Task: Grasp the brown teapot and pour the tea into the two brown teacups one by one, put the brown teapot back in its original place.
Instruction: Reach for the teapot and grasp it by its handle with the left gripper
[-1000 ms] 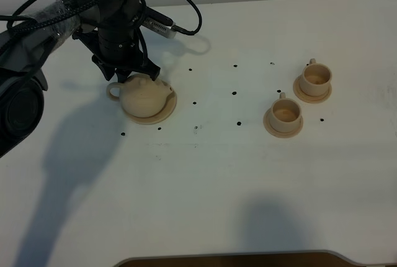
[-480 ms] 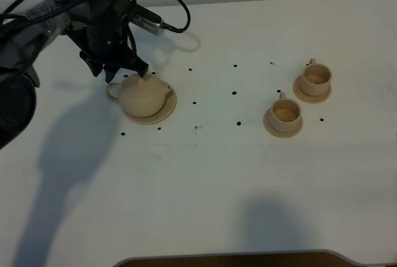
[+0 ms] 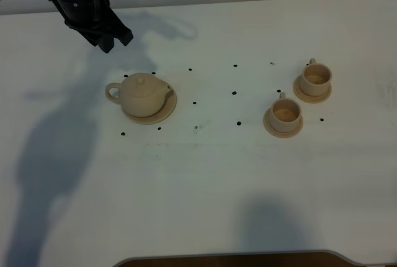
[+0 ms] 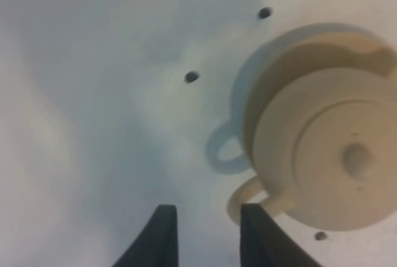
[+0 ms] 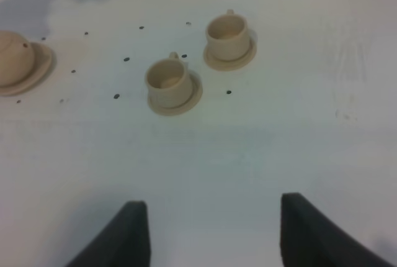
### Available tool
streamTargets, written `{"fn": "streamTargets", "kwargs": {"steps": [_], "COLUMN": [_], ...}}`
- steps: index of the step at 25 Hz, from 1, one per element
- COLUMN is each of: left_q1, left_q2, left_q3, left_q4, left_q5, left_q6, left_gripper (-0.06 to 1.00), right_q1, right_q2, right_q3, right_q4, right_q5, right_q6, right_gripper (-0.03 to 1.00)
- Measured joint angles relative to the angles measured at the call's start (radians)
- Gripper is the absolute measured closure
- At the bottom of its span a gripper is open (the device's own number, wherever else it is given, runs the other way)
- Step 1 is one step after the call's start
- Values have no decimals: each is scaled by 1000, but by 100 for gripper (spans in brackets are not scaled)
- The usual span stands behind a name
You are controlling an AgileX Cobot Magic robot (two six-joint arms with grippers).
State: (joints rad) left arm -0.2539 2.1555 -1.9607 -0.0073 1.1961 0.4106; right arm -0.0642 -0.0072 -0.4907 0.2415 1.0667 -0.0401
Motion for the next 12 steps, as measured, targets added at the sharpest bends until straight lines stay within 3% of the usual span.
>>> {"fn": "streamTargets", "kwargs": {"steps": [4, 12], "left_q1": [-12, -16], "left_q2": [-16, -139], "left_q3": [42, 289], "left_q4": [-18, -21], "left_q5": [0, 0], "left_q6": [49, 236], "left_gripper": [66, 69], "right_q1": [0, 0], "right_q2": [0, 0], "right_q3": [0, 0], "right_q4": [0, 2], "right_q5": [0, 0], "right_q6": [-1, -1], "right_gripper": [49, 49]}}
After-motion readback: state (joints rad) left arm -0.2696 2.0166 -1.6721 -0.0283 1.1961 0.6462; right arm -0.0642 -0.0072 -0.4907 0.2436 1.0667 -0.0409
